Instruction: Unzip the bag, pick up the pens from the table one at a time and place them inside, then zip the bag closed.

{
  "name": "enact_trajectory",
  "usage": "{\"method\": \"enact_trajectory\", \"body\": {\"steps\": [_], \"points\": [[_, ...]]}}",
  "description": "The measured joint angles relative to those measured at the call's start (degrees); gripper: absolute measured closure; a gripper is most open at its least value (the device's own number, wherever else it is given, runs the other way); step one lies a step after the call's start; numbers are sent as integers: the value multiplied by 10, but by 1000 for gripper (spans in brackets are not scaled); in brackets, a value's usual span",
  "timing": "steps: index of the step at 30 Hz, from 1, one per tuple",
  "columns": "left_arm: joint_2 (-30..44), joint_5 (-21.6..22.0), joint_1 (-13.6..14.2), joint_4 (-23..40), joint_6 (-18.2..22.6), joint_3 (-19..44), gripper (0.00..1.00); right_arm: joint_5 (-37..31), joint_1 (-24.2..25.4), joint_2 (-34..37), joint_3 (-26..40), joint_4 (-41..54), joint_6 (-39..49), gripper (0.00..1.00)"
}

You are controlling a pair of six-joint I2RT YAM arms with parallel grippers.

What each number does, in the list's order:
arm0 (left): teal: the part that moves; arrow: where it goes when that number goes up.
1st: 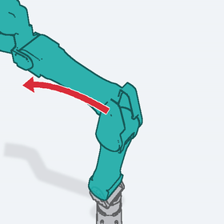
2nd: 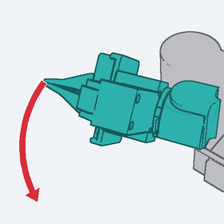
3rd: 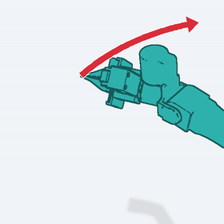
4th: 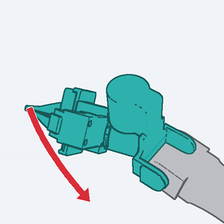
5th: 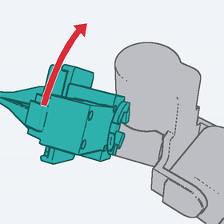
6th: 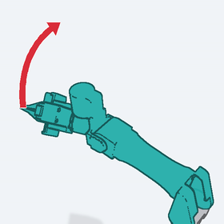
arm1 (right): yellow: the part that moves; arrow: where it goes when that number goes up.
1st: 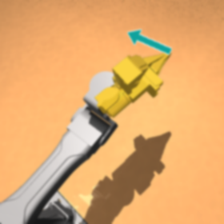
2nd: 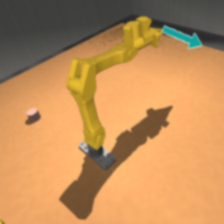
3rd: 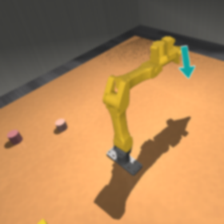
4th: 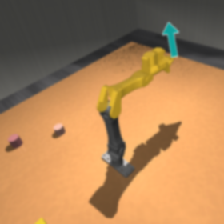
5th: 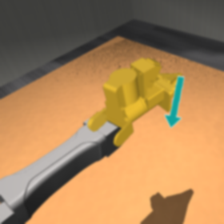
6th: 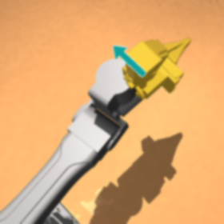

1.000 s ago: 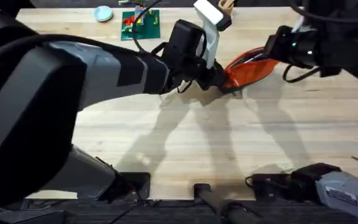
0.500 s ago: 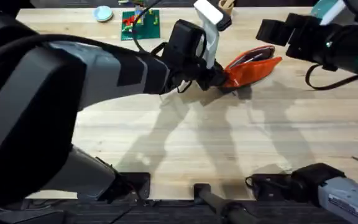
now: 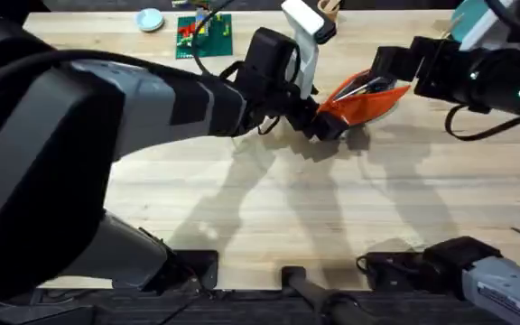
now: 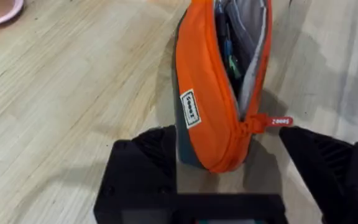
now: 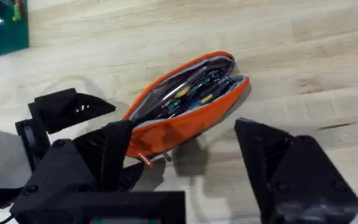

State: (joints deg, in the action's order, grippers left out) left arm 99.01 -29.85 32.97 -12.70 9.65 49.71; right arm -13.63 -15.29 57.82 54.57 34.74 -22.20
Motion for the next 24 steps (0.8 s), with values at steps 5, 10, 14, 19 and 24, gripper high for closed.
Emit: {"method": "enact_trajectory", "body": {"steps": [5,10,14,19,24], "points": [[-33,-1,-1,58,18,0,6,0,0,0,0,4,0,6],[-108,-1,-3,172,90,0,6,12,0,0,0,23,1,6],[-153,-4,-5,234,152,0,6,57,0,0,0,29,15,6],[-178,-33,-33,292,221,0,6,125,0,0,0,34,54,6],[-179,-76,-75,336,282,0,6,181,0,1,0,70,95,6]]}}
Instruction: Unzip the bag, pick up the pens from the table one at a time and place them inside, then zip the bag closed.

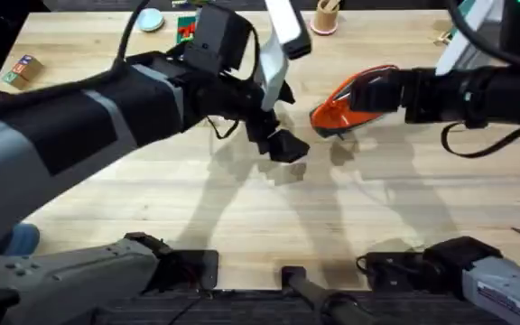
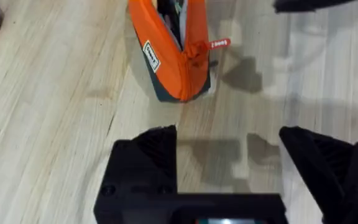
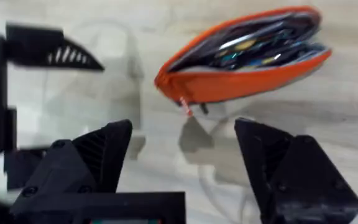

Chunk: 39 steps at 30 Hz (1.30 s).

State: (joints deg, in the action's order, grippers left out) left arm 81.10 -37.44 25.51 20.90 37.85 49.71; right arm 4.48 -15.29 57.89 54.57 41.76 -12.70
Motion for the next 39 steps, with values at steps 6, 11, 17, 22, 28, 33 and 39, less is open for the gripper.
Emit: {"method": "enact_trajectory", "body": {"steps": [6,11,17,22,28,33,39], "points": [[0,-21,-14,10,44,0,6,40,0,21,0,32,33,6],[0,-22,-15,10,60,0,6,50,0,57,0,33,44,6],[0,-22,-15,10,65,0,6,54,0,102,0,19,62,6],[0,-22,-15,10,67,0,6,55,0,137,0,-4,70,6],[0,-22,-14,10,68,0,6,71,0,177,0,-36,72,6],[0,-22,-15,10,68,0,6,78,0,201,0,-64,72,6],[0,-22,-15,10,68,0,6,80,0,220,0,-92,72,6]]}}
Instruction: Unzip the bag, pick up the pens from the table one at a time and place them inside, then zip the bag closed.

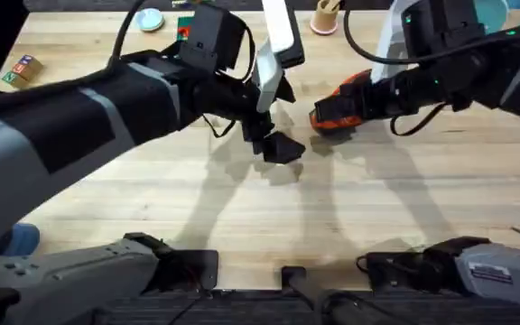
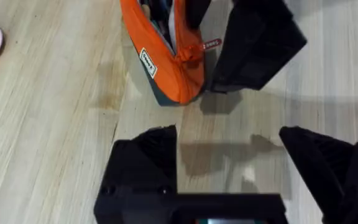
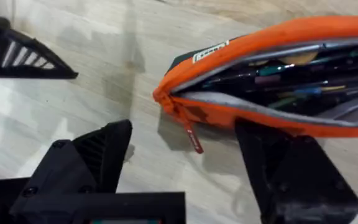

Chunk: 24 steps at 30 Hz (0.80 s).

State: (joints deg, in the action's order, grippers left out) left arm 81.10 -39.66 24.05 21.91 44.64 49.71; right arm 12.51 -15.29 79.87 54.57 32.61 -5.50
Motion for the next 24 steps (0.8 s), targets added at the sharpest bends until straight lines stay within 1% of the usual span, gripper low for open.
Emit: {"method": "enact_trajectory", "body": {"steps": [8,12,14,22,24], "points": [[0,0,0,0,0,0,5,0,0,17,0,-19,0,10],[0,0,0,0,2,0,6,0,0,17,0,-23,0,52],[0,0,0,0,2,0,6,0,0,17,0,-25,0,103],[0,0,0,0,4,0,6,4,0,17,0,-26,-4,415],[0,0,0,0,5,0,6,4,0,17,0,-27,-4,456]]}}
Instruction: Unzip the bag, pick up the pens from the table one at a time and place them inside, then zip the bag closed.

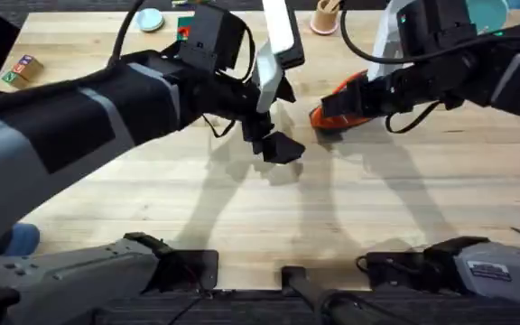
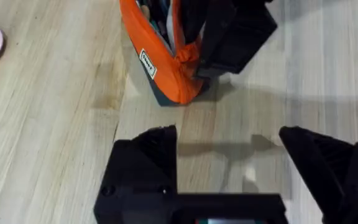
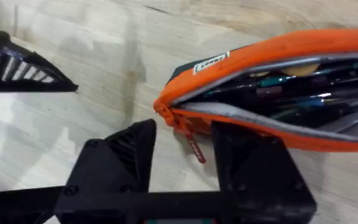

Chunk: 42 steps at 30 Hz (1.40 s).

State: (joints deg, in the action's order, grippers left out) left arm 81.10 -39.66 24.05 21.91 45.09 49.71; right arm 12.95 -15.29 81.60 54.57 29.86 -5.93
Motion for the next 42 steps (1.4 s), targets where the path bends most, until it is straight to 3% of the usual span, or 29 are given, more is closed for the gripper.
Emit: {"method": "enact_trajectory", "body": {"steps": [6,17,19,34,42], "points": [[0,0,0,0,5,0,5,0,0,0,0,-6,0,559],[0,0,0,0,9,0,5,0,0,0,0,-7,-1,859],[0,0,0,0,9,0,5,2,0,0,0,-8,-1,954],[0,5,0,-2,10,0,5,4,0,-1,0,-8,-1,971],[0,18,0,-23,10,0,6,4,0,-44,0,-5,-2,971]]}}
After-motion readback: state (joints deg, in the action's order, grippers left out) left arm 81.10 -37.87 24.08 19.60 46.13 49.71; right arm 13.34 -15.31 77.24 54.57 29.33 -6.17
